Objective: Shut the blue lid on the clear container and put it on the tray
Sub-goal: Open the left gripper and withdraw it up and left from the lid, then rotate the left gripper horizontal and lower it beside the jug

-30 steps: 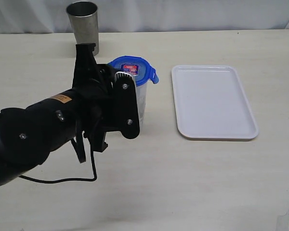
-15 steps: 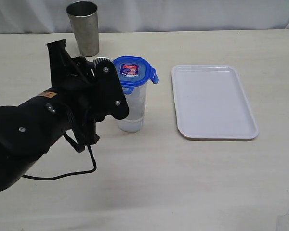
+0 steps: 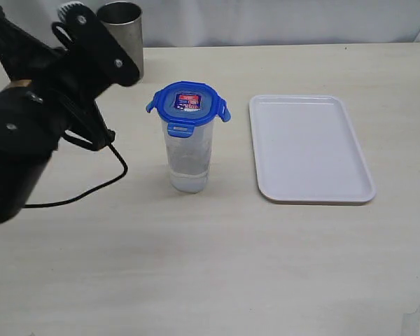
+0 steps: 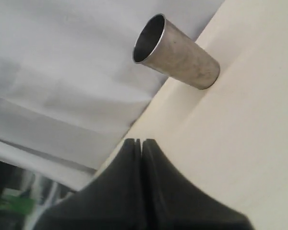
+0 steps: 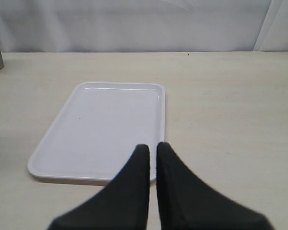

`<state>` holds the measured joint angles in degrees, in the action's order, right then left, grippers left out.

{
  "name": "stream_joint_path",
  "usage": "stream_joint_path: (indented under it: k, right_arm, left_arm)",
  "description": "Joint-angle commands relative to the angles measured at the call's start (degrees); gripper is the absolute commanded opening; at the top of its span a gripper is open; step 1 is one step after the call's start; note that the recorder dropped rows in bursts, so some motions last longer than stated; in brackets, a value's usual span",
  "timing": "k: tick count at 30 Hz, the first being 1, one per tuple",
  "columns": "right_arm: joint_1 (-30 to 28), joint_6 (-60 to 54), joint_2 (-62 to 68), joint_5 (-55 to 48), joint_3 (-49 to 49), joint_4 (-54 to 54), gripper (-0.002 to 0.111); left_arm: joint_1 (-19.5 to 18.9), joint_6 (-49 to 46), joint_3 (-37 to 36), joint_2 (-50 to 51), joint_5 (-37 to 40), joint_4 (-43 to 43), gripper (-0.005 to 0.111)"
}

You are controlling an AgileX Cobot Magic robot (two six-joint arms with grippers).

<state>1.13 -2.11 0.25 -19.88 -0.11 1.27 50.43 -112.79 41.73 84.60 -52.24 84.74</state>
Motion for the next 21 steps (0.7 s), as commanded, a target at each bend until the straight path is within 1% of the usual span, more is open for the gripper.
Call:
stream_joint_path:
  k: [1,3,4,6,8,9,10,12,14,15,17,19,21]
  right_arm:
    - [-0.3,0.0,-0.3,0.1,0.1,-0.5,0.005]
    - [-0.3,0.0,-0.3,0.1,0.1,-0.5,0.005]
    - [-0.3,0.0,-0.3,0.1,0.1,-0.5,0.005]
    - [-0.3,0.0,-0.3,0.1,0.1,-0.5,0.005]
    - [-0.3,0.0,-0.3,0.1,0.1,-0.5,0.005]
    - [-0.3,0.0,-0.3,0.1,0.1,-0.5,0.005]
    - [-0.3,0.0,-0.3,0.1,0.1,-0.5,0.005]
    - [-0.3,0.0,-0.3,0.1,0.1,-0.5,0.005]
    - [-0.3,0.0,-0.3,0.1,0.1,-0.5,0.005]
    - [-0.3,0.0,-0.3,0.1,0.1,-0.5,0.005]
    - [-0.3,0.0,-0.3,0.1,0.1,-0.5,0.005]
    - [-0.3,0.0,-0.3,0.1,0.1,-0.5,0.005]
    - [-0.3,0.0,-0.3,0.1,0.1,-0.5,0.005]
  left_arm:
    - [-6.9,15.0,0.4,-3.8,14.2,-5.2,0.0]
    - [-10.8,23.8,0.4,-5.9,20.8,-11.2,0.0]
    - [-12.9,30.0,0.4,-6.8,24.4,-16.2,0.0]
    - [-16.7,46.1,0.4,-8.0,30.2,-28.4,0.0]
    - [-20.6,66.2,0.4,-8.6,32.7,-44.6,0.0]
    - [-22.0,74.6,0.3,-8.6,33.1,-51.8,0.0]
    - [-23.5,85.4,0.0,-8.6,32.8,-61.4,0.0]
    - [-26.2,107.4,-1.3,-8.6,28.7,-82.0,0.0]
    - [-28.4,124.1,-2.9,-8.6,21.6,-100.5,0.0]
    - [-30.2,131.9,-3.9,-8.5,17.0,-107.5,0.0]
    - [-32.9,141.8,-4.9,-8.5,9.4,-115.4,0.0]
    - [-35.6,147.6,-5.2,-8.5,3.3,-119.9,0.0]
    - [-38.3,152.6,-5.2,-8.5,-1.3,-127.1,0.0]
